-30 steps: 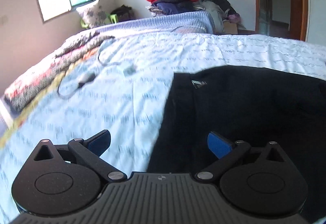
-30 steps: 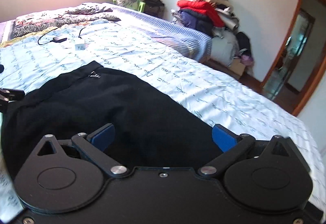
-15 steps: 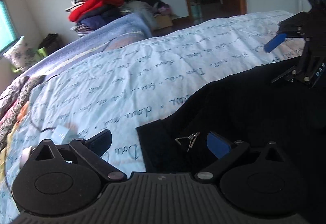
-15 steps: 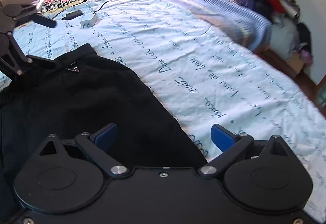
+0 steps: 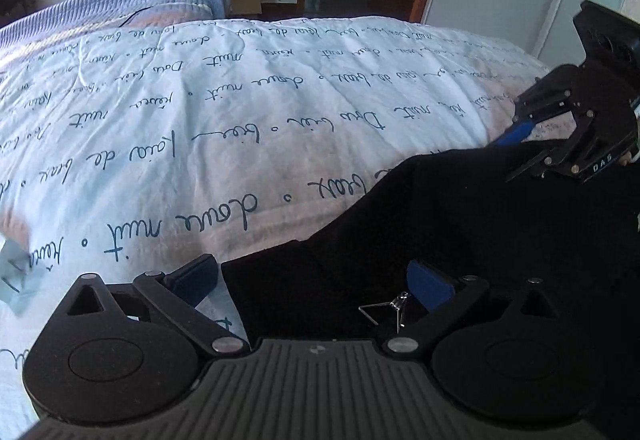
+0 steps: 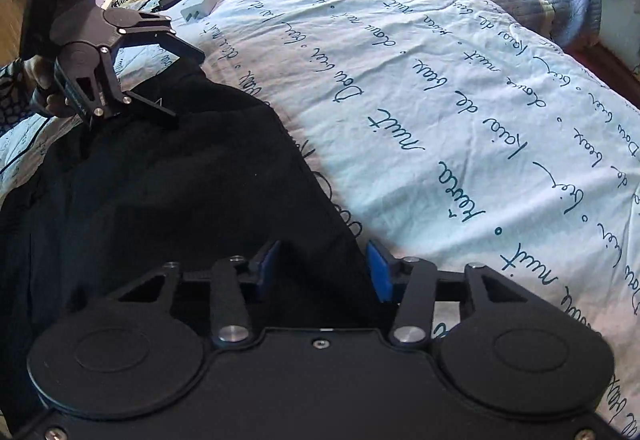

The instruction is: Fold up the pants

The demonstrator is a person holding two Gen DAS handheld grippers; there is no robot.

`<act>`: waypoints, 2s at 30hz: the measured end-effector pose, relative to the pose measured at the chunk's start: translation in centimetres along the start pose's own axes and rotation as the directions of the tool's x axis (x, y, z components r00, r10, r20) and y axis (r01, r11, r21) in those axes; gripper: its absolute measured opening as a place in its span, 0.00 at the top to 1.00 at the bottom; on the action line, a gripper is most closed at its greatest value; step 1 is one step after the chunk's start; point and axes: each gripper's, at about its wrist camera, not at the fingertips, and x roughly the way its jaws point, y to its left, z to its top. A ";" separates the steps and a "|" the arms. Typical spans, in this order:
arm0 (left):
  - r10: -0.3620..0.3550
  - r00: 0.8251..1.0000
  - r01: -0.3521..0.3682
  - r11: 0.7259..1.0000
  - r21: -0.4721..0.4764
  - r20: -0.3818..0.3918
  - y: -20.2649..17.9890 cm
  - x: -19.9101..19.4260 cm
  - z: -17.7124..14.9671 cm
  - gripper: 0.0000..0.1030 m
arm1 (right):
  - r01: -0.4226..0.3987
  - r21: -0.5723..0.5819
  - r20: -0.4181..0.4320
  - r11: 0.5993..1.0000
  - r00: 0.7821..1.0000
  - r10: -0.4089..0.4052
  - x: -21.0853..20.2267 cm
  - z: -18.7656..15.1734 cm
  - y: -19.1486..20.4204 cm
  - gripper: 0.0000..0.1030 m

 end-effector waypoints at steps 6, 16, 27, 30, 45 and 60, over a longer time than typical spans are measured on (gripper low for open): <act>0.012 1.000 -0.011 0.999 -0.036 0.011 -0.7 -1.0 0.1 0.42 | 0.067 -0.023 0.034 0.997 0.997 -0.066 -0.5 -0.1 1.2 0.87; 0.235 0.961 -0.240 0.971 0.019 0.146 -4.4 -3.8 0.4 0.60 | 0.386 -0.151 0.163 0.910 0.918 -0.362 -1.8 0.6 5.2 0.94; 0.341 0.894 -0.372 0.927 0.056 0.289 -7.8 -8.9 -1.3 0.59 | 0.672 -0.341 0.409 0.658 0.736 -0.540 -6.1 -3.0 15.5 0.95; 0.348 0.872 -0.404 0.909 0.102 0.345 -10.6 -12.4 -3.4 0.59 | 0.674 -0.365 0.441 0.642 0.732 -0.519 -8.2 -5.0 18.4 0.95; 0.351 0.910 -0.384 0.915 0.125 0.221 -18.5 -18.1 -18.5 0.59 | 0.470 -0.613 0.305 0.635 0.882 -0.359 -8.7 -17.7 31.4 0.95; 0.506 0.850 -0.525 0.837 0.151 0.148 -18.0 -21.3 -21.1 0.42 | 0.434 -0.634 0.266 0.640 0.900 -0.347 -7.9 -19.2 33.7 0.95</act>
